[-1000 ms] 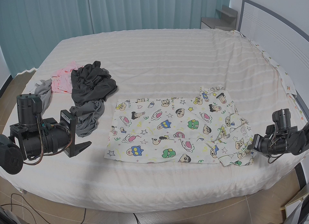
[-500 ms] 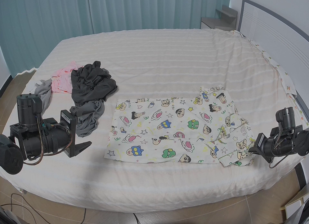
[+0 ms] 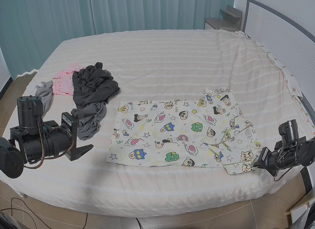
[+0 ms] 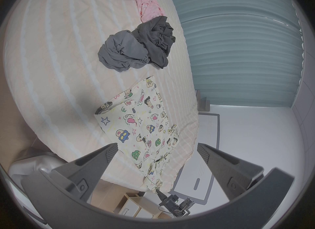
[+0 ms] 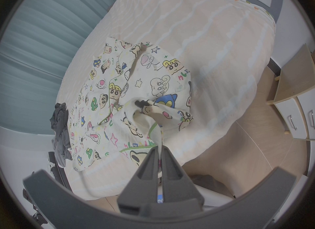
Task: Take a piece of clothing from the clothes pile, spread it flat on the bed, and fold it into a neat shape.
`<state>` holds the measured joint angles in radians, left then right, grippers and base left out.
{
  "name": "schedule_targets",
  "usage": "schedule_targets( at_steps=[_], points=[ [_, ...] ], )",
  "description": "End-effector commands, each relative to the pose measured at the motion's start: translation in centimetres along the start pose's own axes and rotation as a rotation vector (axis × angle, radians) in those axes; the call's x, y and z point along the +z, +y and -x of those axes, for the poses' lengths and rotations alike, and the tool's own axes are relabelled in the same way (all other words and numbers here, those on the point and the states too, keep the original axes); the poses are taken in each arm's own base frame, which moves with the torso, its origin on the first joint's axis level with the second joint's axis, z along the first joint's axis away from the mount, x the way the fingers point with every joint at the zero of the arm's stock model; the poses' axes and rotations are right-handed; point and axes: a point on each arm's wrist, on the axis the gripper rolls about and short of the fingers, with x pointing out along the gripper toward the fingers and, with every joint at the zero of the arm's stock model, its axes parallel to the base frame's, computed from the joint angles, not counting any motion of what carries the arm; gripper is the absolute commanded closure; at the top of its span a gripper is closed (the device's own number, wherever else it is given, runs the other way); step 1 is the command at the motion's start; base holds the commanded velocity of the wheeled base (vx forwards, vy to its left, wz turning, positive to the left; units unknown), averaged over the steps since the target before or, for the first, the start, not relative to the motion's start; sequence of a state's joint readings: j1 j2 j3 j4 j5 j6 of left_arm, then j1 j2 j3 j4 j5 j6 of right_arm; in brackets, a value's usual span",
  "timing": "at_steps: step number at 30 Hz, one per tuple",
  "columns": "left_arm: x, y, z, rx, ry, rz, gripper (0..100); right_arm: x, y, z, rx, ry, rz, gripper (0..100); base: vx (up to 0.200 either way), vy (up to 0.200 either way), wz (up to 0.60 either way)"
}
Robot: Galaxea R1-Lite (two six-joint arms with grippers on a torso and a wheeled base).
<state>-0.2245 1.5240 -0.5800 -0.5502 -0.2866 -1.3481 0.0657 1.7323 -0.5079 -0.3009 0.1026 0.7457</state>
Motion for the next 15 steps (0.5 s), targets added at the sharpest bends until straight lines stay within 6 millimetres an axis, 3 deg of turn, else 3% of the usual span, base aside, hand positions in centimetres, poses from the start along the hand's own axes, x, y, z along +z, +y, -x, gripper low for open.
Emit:
schedule_targets(
  at_steps=[1,10,11,15],
  points=[
    [0.01,0.01,-0.01,0.0,0.0,0.001,0,-0.42,-0.82,-1.0,-0.027,0.022,-0.012,100,0.0,0.0,0.0],
    [0.01,0.01,-0.01,0.0,0.0,0.001,0,-0.76,-1.27,-1.9,-0.005,-0.01,-0.007,100,0.0,0.0,0.0],
    [0.01,0.01,-0.01,0.0,0.0,0.001,0,-0.91,-1.41,-1.86,-0.008,-0.004,-0.006,0,0.0,0.0,0.0],
    [0.01,0.01,-0.01,0.0,0.0,0.001,0,-1.18,-1.59,-1.37,-0.006,-0.011,-0.002,0,0.0,0.0,0.0]
  ],
)
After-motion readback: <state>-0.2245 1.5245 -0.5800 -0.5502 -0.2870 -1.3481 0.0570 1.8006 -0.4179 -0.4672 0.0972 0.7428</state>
